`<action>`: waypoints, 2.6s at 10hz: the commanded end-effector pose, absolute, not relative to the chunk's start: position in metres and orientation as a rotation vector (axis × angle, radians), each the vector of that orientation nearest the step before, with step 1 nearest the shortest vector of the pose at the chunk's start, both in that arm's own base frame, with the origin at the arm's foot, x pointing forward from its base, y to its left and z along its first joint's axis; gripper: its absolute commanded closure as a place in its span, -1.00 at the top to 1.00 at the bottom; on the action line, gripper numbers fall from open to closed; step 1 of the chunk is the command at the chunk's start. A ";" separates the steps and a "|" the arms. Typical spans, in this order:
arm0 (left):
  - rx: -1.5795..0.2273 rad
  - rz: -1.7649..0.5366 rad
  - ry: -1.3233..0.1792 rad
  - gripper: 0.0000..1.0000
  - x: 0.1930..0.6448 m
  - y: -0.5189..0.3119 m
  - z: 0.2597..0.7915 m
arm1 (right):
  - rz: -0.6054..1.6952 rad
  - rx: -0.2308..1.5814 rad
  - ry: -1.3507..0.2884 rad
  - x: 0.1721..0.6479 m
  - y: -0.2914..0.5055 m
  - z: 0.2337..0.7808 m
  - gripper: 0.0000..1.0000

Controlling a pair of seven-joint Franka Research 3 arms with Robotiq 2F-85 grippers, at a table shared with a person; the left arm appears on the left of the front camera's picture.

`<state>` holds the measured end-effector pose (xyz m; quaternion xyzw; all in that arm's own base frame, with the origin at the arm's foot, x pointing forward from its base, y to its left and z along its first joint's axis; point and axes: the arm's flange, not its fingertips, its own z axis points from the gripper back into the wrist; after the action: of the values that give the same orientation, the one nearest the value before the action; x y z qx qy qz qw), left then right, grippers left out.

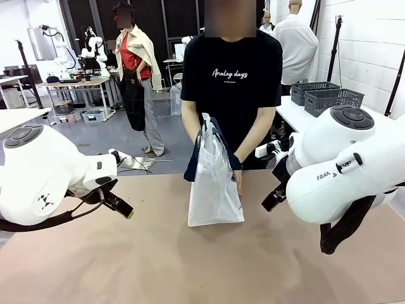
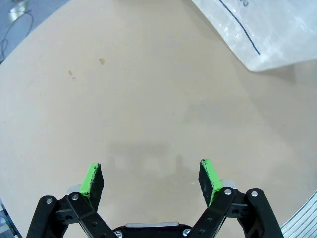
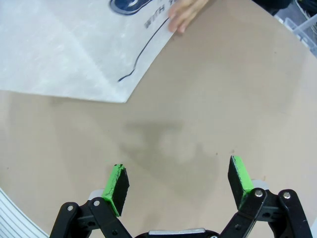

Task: Transfer purchased items from the store into the shopping bag.
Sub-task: Open the Reusable shopping bag in the center of the table.

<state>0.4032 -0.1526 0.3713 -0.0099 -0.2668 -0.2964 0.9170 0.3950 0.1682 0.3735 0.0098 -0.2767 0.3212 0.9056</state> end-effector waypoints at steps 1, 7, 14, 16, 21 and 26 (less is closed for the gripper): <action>-0.021 -0.606 -0.549 1.00 0.404 -0.151 0.371 | 0.663 0.021 -0.571 0.395 0.168 0.373 1.00; -0.021 -0.606 -0.549 1.00 0.404 -0.151 0.371 | 0.663 0.021 -0.571 0.395 0.168 0.373 1.00; -0.021 -0.606 -0.549 1.00 0.404 -0.151 0.371 | 0.663 0.021 -0.571 0.395 0.168 0.373 1.00; -0.021 -0.606 -0.549 1.00 0.404 -0.151 0.371 | 0.663 0.021 -0.571 0.395 0.168 0.373 1.00; -0.021 -0.606 -0.549 1.00 0.404 -0.151 0.371 | 0.663 0.021 -0.571 0.395 0.168 0.373 1.00; -0.073 -0.645 -0.512 1.00 0.399 -0.159 0.384 | 0.646 0.054 -0.558 0.397 0.172 0.383 1.00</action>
<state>0.4013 -0.1574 0.3726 -0.0144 -0.2623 -0.2996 0.9172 0.3955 0.1693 0.3752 0.0111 -0.2766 0.3203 0.9060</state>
